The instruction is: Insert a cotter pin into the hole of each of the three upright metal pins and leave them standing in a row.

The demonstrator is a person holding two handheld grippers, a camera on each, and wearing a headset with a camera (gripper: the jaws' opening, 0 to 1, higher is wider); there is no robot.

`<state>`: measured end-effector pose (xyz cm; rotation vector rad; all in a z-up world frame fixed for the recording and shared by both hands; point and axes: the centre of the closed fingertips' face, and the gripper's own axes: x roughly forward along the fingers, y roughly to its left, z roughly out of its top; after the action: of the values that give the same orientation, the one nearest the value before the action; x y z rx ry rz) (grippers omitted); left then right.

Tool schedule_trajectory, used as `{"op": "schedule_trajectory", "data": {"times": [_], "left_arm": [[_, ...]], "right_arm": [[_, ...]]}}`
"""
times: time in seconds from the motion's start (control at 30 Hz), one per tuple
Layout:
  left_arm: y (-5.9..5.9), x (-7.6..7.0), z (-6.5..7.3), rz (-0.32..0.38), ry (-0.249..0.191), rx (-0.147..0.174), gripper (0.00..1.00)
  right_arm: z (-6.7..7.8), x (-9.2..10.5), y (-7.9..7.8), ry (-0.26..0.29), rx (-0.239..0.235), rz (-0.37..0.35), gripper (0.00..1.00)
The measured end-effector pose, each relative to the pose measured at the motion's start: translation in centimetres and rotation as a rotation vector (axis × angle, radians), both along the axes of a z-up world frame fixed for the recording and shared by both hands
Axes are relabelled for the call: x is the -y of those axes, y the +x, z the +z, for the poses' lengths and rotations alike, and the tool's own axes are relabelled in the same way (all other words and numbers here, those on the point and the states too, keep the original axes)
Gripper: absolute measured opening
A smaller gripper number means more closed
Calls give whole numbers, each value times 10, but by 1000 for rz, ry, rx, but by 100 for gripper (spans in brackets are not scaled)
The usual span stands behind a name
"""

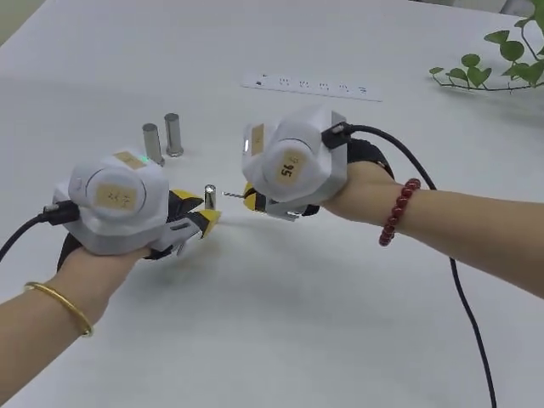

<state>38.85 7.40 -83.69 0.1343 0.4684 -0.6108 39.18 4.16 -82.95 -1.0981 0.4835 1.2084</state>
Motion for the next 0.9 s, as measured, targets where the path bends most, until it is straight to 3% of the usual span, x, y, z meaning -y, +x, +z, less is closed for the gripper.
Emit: {"op": "schedule_trajectory", "data": {"times": [0.53, 0.8, 0.9], "left_arm": [[1, 2, -3, 2, -21, -8, 8], [2, 2, -3, 6, -27, -3, 7], [1, 3, -3, 4, -22, 2, 7]], "right_arm": [[1, -8, 0, 3, -3, 27, 2], [3, -11, 0, -33, 50, 58, 2], [3, -10, 1, -37, 37, 39, 2]]}}
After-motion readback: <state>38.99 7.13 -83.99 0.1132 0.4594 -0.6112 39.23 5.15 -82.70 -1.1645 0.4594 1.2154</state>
